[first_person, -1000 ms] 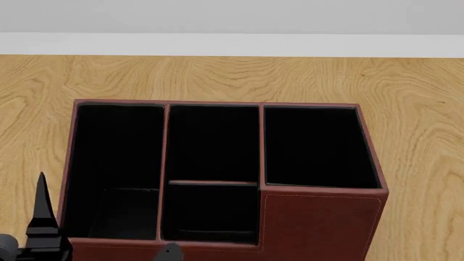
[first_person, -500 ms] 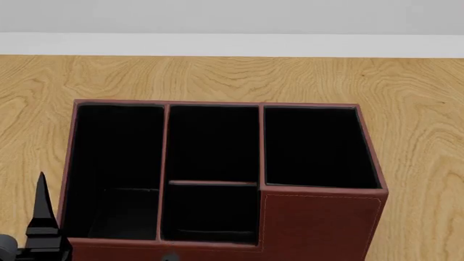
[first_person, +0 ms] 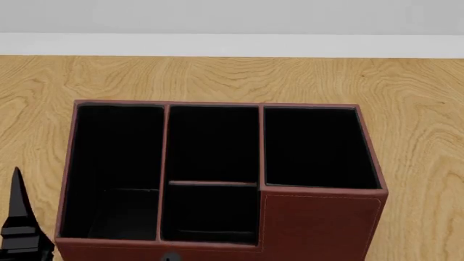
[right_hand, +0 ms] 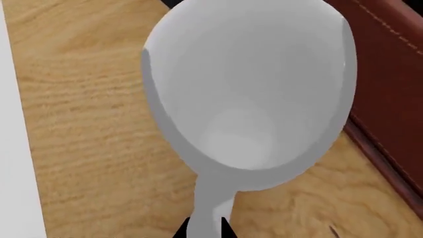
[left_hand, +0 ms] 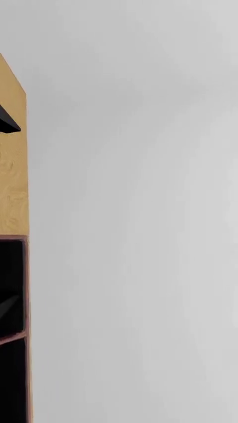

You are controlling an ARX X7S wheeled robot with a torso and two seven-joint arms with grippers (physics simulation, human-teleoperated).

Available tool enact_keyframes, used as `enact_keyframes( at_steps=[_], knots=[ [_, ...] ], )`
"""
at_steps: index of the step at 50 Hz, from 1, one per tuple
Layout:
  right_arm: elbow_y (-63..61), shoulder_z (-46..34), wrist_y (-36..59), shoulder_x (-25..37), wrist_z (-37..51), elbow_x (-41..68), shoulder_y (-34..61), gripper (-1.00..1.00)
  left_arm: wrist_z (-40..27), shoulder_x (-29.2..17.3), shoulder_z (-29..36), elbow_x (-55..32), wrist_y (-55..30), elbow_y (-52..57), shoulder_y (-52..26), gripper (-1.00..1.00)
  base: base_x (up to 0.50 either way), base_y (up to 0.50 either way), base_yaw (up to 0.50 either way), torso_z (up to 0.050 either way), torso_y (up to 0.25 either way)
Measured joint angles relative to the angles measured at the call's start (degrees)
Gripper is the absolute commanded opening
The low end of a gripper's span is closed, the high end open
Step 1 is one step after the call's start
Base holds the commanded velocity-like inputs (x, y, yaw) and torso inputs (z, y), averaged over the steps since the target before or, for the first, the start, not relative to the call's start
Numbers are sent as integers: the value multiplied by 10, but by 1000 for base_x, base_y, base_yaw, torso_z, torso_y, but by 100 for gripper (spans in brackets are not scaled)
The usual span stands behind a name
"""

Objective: Pick up the white mug and place it to the right of the caddy.

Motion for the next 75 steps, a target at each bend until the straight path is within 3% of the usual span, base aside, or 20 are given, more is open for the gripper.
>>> enact_keyframes(
  at_steps=[24,75],
  knots=[
    [-79,18,45,14,57,30,2,-100,-38,-8,-64,-4,11,88,51,100,0,0,0,0,0],
    [-231,135,150,40,213,214,45,-100,-68,-15,-99,-35,7,102,53,100,0,0,0,0,0]
  ],
)
